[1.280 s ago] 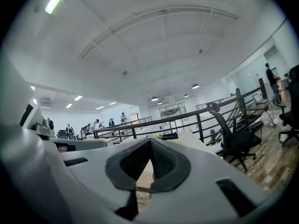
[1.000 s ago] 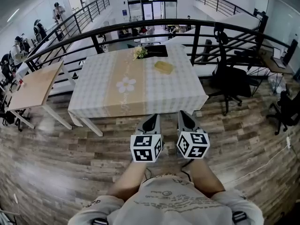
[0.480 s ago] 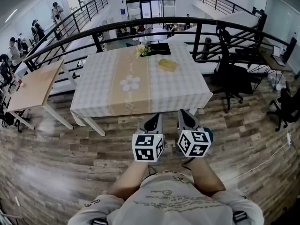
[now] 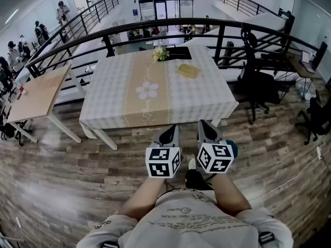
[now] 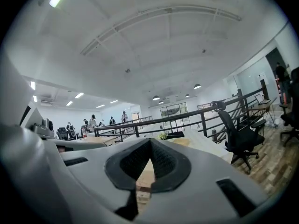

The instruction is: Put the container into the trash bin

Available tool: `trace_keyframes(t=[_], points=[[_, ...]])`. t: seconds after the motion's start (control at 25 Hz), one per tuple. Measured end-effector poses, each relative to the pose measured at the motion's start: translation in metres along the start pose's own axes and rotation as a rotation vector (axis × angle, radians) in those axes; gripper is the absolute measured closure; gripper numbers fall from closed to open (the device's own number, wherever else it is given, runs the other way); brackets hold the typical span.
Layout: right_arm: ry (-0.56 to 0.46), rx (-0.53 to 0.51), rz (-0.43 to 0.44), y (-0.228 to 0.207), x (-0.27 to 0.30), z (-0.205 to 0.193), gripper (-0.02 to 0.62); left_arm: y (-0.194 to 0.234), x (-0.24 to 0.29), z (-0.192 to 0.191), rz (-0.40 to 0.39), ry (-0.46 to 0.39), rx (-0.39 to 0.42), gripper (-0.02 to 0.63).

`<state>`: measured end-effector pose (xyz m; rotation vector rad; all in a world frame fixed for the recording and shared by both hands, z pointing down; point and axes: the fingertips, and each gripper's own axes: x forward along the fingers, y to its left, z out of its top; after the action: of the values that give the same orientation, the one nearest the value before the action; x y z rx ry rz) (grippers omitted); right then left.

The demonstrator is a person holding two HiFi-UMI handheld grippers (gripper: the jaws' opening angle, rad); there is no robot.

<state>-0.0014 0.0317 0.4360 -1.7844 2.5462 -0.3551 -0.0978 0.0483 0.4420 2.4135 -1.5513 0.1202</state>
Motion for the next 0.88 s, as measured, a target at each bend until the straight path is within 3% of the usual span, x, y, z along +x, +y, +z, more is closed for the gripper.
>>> trace_keyframes(t=[0.32, 0.88], points=[[-0.005, 0.011, 0.017, -0.019, 0.049, 0.000, 0.594, 0.019, 0.044, 0.005, 0.017, 0.000, 0.014, 0.603], [0.017, 0.040, 0.012, -0.104, 0.178, 0.019, 0.594, 0.045, 0.191, 0.031, 0.027, 0.026, 0.034, 0.603]])
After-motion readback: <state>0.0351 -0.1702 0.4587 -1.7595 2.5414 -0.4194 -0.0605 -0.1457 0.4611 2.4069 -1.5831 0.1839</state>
